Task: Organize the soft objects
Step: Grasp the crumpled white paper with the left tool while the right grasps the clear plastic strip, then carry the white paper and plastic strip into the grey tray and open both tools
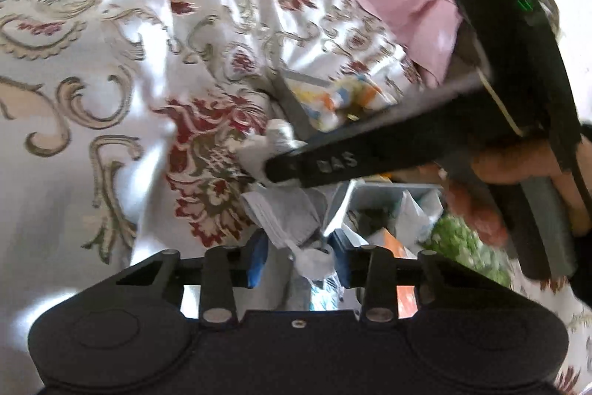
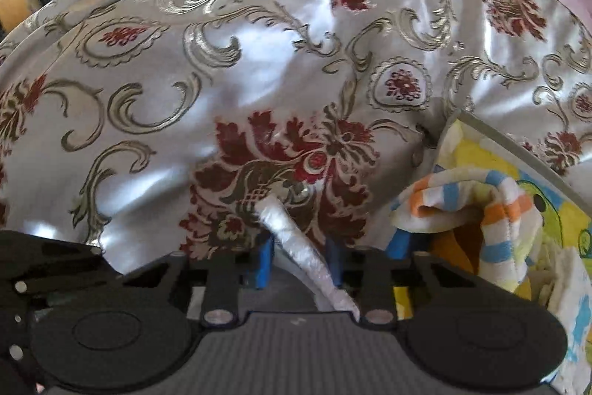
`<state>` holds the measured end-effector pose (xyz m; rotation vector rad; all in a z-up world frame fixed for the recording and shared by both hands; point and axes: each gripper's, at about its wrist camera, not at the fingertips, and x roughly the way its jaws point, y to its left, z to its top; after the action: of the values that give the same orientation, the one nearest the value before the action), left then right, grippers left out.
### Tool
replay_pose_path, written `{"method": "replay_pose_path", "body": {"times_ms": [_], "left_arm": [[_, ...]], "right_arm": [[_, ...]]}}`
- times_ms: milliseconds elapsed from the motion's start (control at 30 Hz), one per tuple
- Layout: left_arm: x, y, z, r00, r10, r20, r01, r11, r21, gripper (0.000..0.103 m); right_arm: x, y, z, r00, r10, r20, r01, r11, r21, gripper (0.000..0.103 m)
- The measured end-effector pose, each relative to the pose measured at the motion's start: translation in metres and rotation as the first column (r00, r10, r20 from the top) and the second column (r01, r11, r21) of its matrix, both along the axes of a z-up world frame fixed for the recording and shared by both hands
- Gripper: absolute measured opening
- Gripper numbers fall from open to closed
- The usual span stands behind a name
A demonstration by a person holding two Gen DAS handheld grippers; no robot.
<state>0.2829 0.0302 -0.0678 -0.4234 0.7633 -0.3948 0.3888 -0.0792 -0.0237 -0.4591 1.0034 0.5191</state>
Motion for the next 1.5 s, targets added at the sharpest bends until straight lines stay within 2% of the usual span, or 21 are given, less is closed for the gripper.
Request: {"method": "replay_pose_path", "body": {"times_ms": [33,67,233,300,433,533,700,800,933,1033,1100,1200,1300,1400,1500], "left_arm": [[0.001,0.002,-0.001,1.0,0.011,-0.011,-0.011,1.0,-0.011,0.034],[0.003,0.004,-0.002,1.0,0.019,-0.019,-0.019,1.0,-0.02,0.028],[0.009,0.01,-0.008,0.998,0.033,-0.057,-0.036,0.998,-0.059,0.028],[0.01,0.012,-0.009,0.997,0.042,-0.066,-0.046,0.997,-0.06,0.027],[0.006,0.014,-0.003,0.997,0.063,-0.041,-0.065,0.996,-0.057,0.016],[0.003,0.013,0.002,0.997,0.073,-0.012,-0.073,0.997,-0.036,0.012],[-0.005,0.014,0.017,0.996,0.067,0.058,-0.065,0.997,-0.033,0.007],[-0.01,0.013,0.025,0.995,0.057,0.087,-0.055,0.998,-0.025,0.007],[-0.02,0.004,0.039,0.989,0.037,0.141,-0.041,0.999,0.023,0.007],[-0.029,-0.005,0.056,0.98,0.017,0.199,-0.03,0.997,0.066,0.007],[-0.028,-0.014,0.068,0.977,0.006,0.212,-0.025,0.996,0.088,0.007],[-0.022,-0.031,0.087,0.964,-0.022,0.266,-0.016,0.99,0.142,0.007],[0.001,-0.053,0.099,0.956,-0.038,0.29,-0.009,0.987,0.158,0.007],[0.035,-0.081,0.106,0.953,-0.05,0.3,0.002,0.988,0.157,0.007],[0.069,-0.113,0.111,0.947,-0.081,0.312,0.027,0.984,0.175,0.007]], "right_arm": [[0.0,-0.002,0.0,1.0,-0.013,-0.002,0.013,1.0,0.009,0.029],[0.001,-0.004,0.001,1.0,-0.029,-0.005,0.029,0.999,0.018,0.026],[0.005,-0.01,0.0,0.995,-0.095,0.001,0.095,0.995,0.025,0.021],[0.002,-0.013,0.001,0.993,-0.12,0.021,0.119,0.992,0.036,0.019],[-0.015,-0.022,0.009,0.978,-0.186,0.094,0.175,0.979,0.108,0.017],[-0.034,-0.033,0.016,0.956,-0.243,0.165,0.212,0.959,0.187,0.016],[-0.069,-0.062,0.031,0.895,-0.365,0.258,0.262,0.896,0.36,0.014],[-0.087,-0.08,0.039,0.866,-0.411,0.285,0.266,0.862,0.432,0.014],[-0.1,-0.103,0.052,0.839,-0.452,0.303,0.266,0.826,0.497,0.014],[-0.105,-0.127,0.065,0.809,-0.493,0.32,0.257,0.787,0.561,0.014],[-0.102,-0.146,0.07,0.788,-0.532,0.309,0.262,0.745,0.613,0.014],[-0.091,-0.17,0.071,0.776,-0.567,0.278,0.264,0.691,0.673,0.014],[-0.075,-0.187,0.068,0.766,-0.594,0.246,0.27,0.644,0.716,0.014],[-0.059,-0.21,0.062,0.749,-0.634,0.19,0.3,0.581,0.757,0.014],[-0.044,-0.244,0.053,0.715,-0.691,0.104,0.354,0.487,0.799,0.014]]}}
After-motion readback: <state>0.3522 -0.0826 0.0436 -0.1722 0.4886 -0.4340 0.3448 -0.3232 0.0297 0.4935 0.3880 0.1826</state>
